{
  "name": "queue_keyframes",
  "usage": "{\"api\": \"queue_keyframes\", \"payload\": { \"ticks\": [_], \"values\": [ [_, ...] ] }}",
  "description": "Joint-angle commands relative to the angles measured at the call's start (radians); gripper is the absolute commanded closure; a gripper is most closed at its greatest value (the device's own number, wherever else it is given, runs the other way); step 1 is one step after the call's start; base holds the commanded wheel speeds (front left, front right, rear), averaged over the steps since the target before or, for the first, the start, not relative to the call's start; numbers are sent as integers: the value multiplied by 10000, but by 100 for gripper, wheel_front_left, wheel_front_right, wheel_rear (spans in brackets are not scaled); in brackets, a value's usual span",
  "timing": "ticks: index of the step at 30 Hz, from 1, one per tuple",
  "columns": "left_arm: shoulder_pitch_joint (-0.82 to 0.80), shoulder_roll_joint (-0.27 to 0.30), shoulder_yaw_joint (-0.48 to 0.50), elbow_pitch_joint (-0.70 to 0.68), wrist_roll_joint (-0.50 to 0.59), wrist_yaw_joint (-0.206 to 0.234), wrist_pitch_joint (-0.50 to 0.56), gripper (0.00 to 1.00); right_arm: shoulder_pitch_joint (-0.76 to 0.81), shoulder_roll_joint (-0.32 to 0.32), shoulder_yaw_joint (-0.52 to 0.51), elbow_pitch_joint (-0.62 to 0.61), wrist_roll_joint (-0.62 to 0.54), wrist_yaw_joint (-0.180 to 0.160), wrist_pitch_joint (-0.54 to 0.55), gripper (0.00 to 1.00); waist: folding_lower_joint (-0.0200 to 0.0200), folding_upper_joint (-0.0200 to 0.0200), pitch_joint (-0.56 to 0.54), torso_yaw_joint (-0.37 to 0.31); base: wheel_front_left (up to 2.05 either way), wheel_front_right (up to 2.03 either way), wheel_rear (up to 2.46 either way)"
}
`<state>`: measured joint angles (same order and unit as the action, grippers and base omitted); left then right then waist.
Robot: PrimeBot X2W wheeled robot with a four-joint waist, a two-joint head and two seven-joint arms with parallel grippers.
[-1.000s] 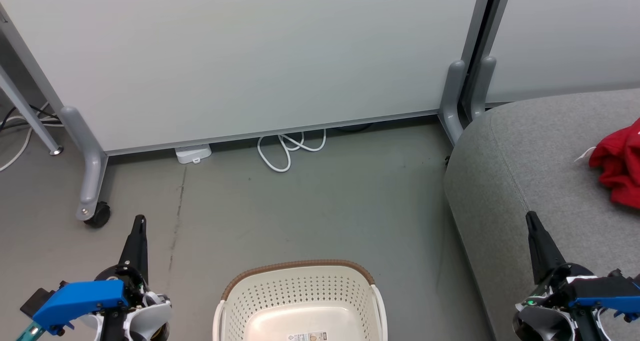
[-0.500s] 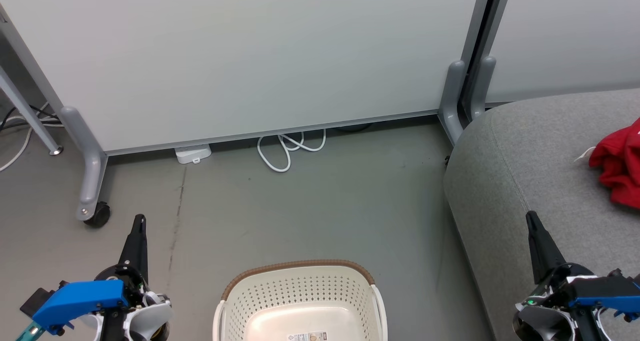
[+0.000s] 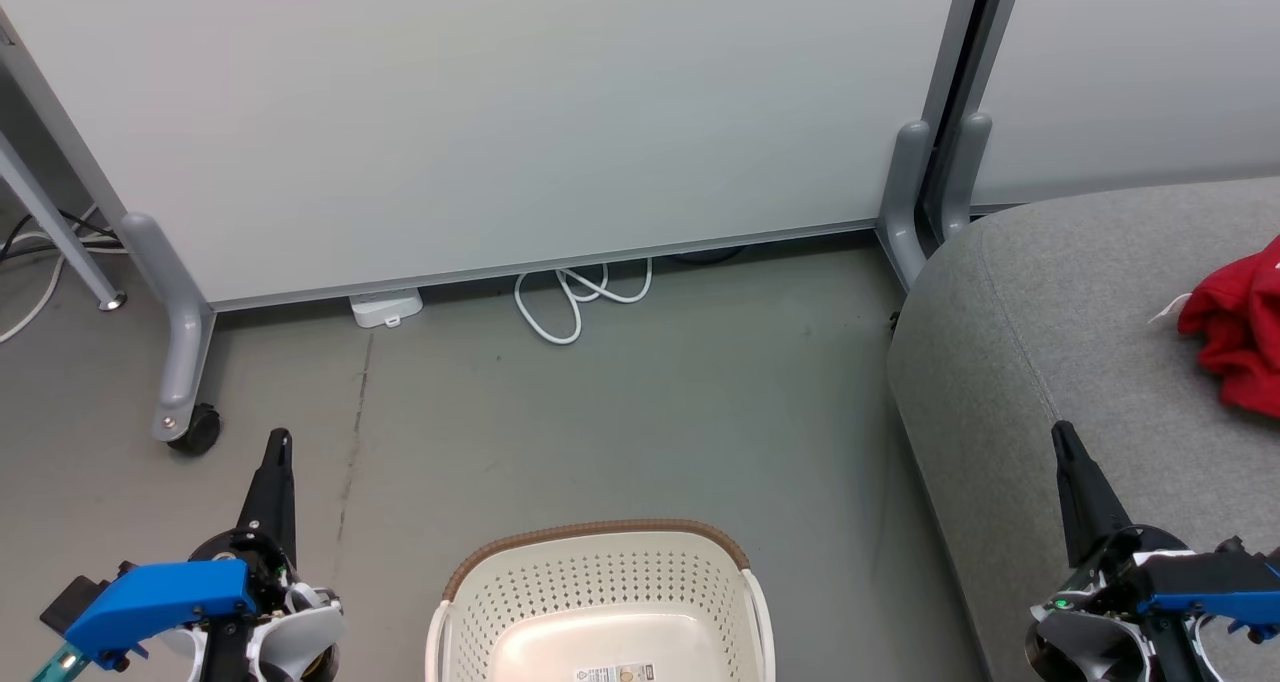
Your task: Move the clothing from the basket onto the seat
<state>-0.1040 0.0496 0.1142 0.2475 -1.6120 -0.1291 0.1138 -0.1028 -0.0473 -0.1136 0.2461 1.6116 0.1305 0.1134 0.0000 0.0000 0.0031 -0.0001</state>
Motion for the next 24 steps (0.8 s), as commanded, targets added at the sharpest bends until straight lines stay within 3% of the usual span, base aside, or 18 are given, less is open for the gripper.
{"api": "queue_keyframes", "payload": {
  "ticks": [1,24],
  "values": [
    [-93,12,18,-43,-19,-35,42,100,-111,-55,-15,-25,26,4,48,100,0,0,0,1,0,0,0],
    [-93,12,17,-43,-20,-35,41,100,-109,-55,-14,-24,27,4,47,100,0,0,0,1,0,0,0]
  ]
}}
